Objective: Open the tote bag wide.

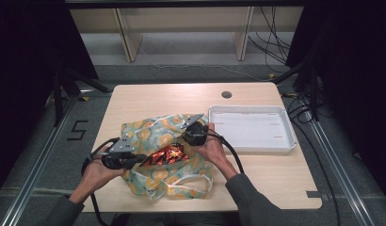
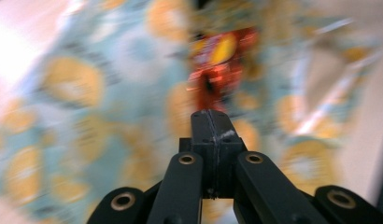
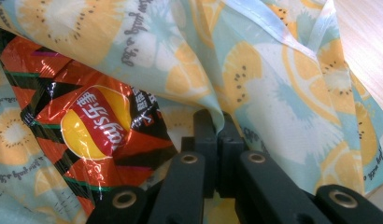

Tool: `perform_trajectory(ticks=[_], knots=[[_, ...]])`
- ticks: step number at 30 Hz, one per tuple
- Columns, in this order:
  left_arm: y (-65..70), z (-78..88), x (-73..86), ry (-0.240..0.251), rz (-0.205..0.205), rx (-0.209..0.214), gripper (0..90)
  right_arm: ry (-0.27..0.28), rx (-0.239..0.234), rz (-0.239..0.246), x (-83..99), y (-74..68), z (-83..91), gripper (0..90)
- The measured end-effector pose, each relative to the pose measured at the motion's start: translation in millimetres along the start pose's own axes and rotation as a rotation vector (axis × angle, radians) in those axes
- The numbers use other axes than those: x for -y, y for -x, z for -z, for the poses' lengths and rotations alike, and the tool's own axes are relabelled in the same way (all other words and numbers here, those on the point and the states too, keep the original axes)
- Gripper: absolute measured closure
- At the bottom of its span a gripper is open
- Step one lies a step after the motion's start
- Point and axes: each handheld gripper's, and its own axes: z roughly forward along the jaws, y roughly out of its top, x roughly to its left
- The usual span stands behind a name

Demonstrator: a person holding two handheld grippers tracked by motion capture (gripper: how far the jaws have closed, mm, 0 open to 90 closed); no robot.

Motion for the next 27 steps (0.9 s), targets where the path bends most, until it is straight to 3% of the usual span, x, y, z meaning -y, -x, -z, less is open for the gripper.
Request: perform_trajectory(ticks=[1, 2, 3, 4, 6, 9, 12, 16, 19, 21, 23, 25, 27], knots=[[4.0, -4.6, 0.8, -0.014, -0.008, 0.025, 89.6, 0.0, 0.003, -0.005, -0.1, -0.2, 0.3, 90.0], [7.3, -10.6, 2.6, -0.025, -0.003, 0.018, 89.6, -0.001, 0.004, -0.006, -0.2, -0.3, 0.3, 90.0], [7.4, -15.5, 3.8, -0.064, -0.028, 0.009, 89.6, -0.002, 0.003, -0.007, -0.2, -0.4, 0.2, 90.0], [6.8, -20.6, 6.2, -0.096, -0.028, -0.002, 89.4, -0.01, -0.005, 0.008, -0.7, 0.7, 0.9, 89.9], [3.8, -26.8, 10.6, -0.151, -0.034, -0.066, 86.9, 0.001, 0.0, -0.001, -0.5, -0.2, 0.4, 89.9], [-2.1, -29.4, 16.9, -0.191, 0.0, -0.096, 80.6, 0.001, 0.001, -0.002, -0.3, 0.8, 1.8, 89.8], [-5.8, -30.1, 20.4, -0.162, 0.016, -0.151, 71.7, 0.001, 0.001, -0.008, -0.4, 1.3, 2.5, 89.6], [-12.6, -30.8, 21.6, -0.162, -0.019, -0.199, 63.2, -0.008, 0.0, -0.002, -0.8, 2.4, 4.1, 89.4], [-14.3, -33.9, 23.5, -0.176, -0.013, -0.191, 61.2, -0.003, -0.004, 0.0, -0.5, 2.1, 3.2, 89.3], [-12.9, -38.2, 25.1, -0.188, 0.011, -0.161, 59.8, 0.002, 0.003, 0.007, -0.2, 2.4, 1.7, 89.1], [-13.5, -42.1, 24.4, -0.223, 0.004, -0.151, 57.2, 0.006, -0.004, 0.026, -0.2, 3.6, 1.1, 88.9], [-12.7, -48.1, 25.2, -0.223, 0.002, -0.16, 56.3, 0.0, -0.005, 0.023, 0.1, 3.7, 1.3, 88.6], [-13.8, -50.7, 23.4, -0.247, -0.021, -0.138, 54.6, 0.007, -0.004, 0.027, -0.1, 3.9, 1.1, 88.4]])
